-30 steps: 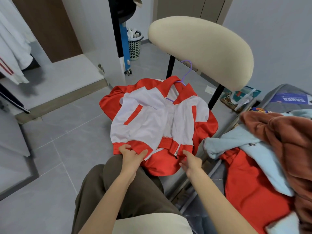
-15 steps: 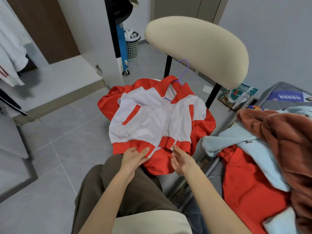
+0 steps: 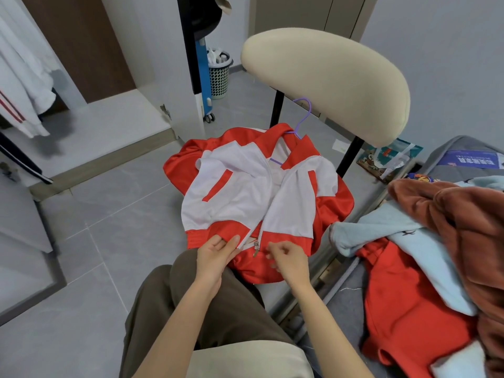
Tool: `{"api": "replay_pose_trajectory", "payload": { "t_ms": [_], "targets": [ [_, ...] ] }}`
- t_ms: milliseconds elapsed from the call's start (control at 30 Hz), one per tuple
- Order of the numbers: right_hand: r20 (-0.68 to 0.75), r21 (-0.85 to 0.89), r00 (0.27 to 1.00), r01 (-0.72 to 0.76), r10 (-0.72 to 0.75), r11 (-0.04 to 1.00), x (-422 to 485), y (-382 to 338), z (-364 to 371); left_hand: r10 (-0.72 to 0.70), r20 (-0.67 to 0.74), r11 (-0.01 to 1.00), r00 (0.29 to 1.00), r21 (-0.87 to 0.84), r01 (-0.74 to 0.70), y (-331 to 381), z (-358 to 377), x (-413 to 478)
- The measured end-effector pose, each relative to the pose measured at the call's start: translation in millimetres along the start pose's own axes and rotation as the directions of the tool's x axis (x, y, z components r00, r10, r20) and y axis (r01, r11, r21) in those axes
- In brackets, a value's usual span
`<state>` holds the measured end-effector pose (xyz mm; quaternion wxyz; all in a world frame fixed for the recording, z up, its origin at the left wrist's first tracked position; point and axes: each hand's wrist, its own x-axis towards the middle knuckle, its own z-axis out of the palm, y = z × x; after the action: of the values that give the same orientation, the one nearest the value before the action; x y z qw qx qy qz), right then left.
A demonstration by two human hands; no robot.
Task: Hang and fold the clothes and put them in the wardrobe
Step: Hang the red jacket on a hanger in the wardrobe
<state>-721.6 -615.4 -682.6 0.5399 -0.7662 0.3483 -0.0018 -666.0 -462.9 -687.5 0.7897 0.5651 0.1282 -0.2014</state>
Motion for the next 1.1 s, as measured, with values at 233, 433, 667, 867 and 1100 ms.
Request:
{"api": "replay_pose_trajectory", "payload": {
  "t_ms": [233,433,667,867,1100],
  "targets": [
    [0.284,0.492,0.825,-0.563,0.489,0.664,1.7,5.1,15.3,0.015,-0.018,0.999,1.0,-0.048,-0.016,3.3,-0.8,-1.6],
    [0.223,0.63,0.733,-0.612,0.642,0.479,6.9,-15.3,44.1,0.033,0.013,0.999,0.999,-0.043,-0.033,4.3,-0.9,-2.3],
    [-0.179,0.491,0.797,-0.436,0.577,0.754,8.0,-5.2,67.2,0.04,0.021,0.999,0.999,-0.032,-0.039,2.8,-1.7,-2.8],
    [-0.079,0.438,0.91,-0.335,0.407,0.834,10.3,2.7,51.8,0.051,0.07,0.999,0.996,-0.002,-0.051,1.7,-3.6,-1.5],
    [0.357,0.565,0.897,-0.43,0.261,0.705,-18.3,13.8,15.8,0.002,0.023,0.999,1.0,0.037,-0.003,-3.5,2.1,2.4]
  ]
}}
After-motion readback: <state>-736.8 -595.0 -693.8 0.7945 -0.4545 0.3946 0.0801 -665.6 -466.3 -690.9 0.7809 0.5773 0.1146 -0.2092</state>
